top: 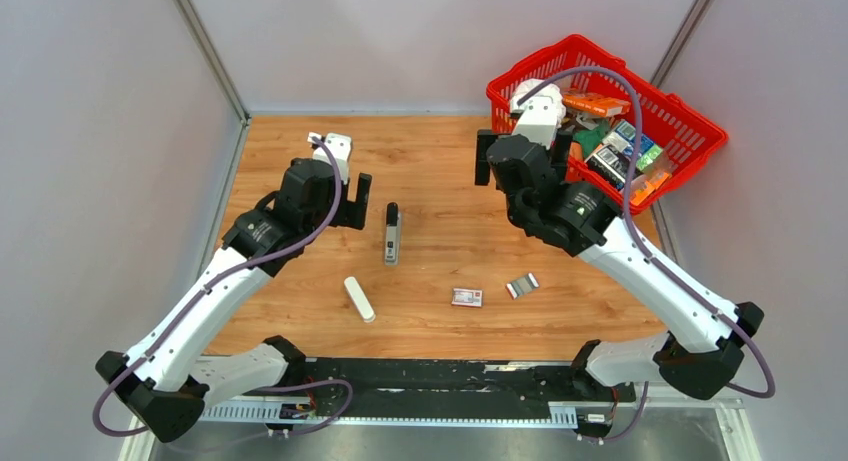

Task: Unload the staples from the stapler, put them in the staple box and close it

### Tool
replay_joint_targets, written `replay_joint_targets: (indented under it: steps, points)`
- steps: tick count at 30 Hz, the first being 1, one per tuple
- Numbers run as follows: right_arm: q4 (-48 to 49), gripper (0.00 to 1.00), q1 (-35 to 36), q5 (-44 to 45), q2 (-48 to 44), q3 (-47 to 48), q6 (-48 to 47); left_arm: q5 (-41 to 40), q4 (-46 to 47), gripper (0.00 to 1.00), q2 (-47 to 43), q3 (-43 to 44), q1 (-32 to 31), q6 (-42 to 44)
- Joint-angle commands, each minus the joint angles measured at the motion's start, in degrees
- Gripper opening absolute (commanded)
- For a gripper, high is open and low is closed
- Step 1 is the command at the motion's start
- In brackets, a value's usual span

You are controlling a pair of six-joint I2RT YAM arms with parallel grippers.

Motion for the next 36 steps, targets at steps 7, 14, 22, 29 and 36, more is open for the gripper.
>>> replay_joint_targets:
  steps: [7,14,22,29,36]
  points:
    - [1.5,1.00,-0.1,-0.8,2.7,-1.5,-2.8,-2.9,-0.4,0.98,3.5,3.4,0.1,-2.9]
    - [1.9,1.00,-0.1,-0.7,2.5,-4.9,-4.1,-3.9,-0.8,0.98,7.3,3.6,0.0,-5.1]
    - [1.7,1.00,-0.1,-9.3,0.8,-10.9,-0.2,-1.3,-0.4,0.96,13.6,3.9,-0.1,-7.9]
    - [0.7,1.00,0.0,-11.5,-0.1,-15.1,4.1,-1.6,1.2,0.96,18.3,3.8,-0.1,-8.8]
    - [1.2,1.00,-0.1,-16.5,-1.6,-18.6,4.5,0.8,6.2,0.95,23.3,3.1,-0.2,-8.5]
